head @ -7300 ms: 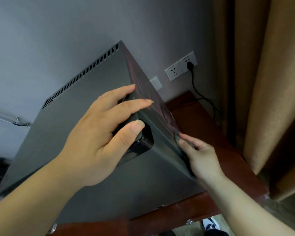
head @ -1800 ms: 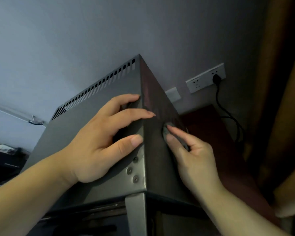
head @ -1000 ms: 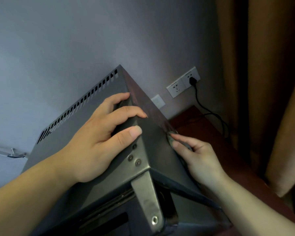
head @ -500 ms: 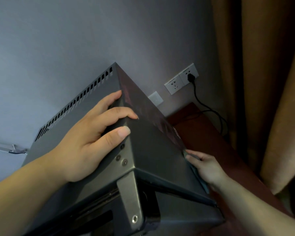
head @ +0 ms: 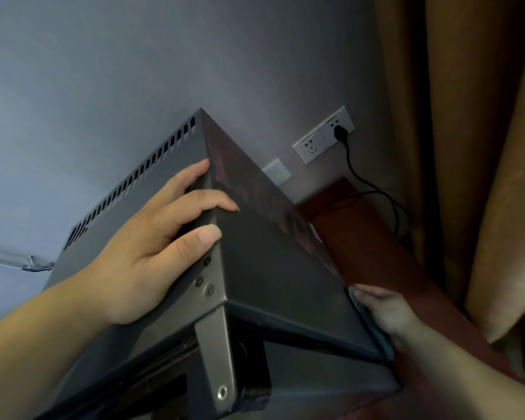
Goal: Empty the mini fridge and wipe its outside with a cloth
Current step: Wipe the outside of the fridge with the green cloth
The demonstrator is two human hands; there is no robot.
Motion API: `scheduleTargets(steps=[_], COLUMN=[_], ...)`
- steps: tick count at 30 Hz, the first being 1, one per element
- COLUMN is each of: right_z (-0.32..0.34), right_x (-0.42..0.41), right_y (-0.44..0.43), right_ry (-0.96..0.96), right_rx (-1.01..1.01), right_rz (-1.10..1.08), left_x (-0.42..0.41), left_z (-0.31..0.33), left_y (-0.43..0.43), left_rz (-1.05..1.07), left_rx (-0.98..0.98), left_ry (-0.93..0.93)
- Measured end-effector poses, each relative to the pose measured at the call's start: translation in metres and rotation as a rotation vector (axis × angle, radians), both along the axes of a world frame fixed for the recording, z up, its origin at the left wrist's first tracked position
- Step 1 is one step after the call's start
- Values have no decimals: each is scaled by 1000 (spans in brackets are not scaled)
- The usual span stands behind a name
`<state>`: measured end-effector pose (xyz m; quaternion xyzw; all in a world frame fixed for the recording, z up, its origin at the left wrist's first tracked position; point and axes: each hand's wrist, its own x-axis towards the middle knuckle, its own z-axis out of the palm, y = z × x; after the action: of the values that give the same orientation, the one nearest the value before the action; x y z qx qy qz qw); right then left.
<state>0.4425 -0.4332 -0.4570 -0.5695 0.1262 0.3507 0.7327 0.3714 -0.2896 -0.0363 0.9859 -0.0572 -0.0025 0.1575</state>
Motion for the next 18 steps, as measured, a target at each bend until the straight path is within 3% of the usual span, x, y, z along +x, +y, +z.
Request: scheduleTargets(steps=[8, 14, 18], right_z=[-11, 19, 3], right_x=[0, 17, 11], right_y=[13, 24, 23], right_ry=[14, -75, 3], right_rx=[-66, 34, -13], right_rz=[-5, 45, 13], left_x=[0, 1, 0], left_z=[-3, -4, -4], left_y=[11, 12, 12], left_rz=[1, 7, -1], left_rx=[10, -4, -6], left_ry=[5, 2, -6])
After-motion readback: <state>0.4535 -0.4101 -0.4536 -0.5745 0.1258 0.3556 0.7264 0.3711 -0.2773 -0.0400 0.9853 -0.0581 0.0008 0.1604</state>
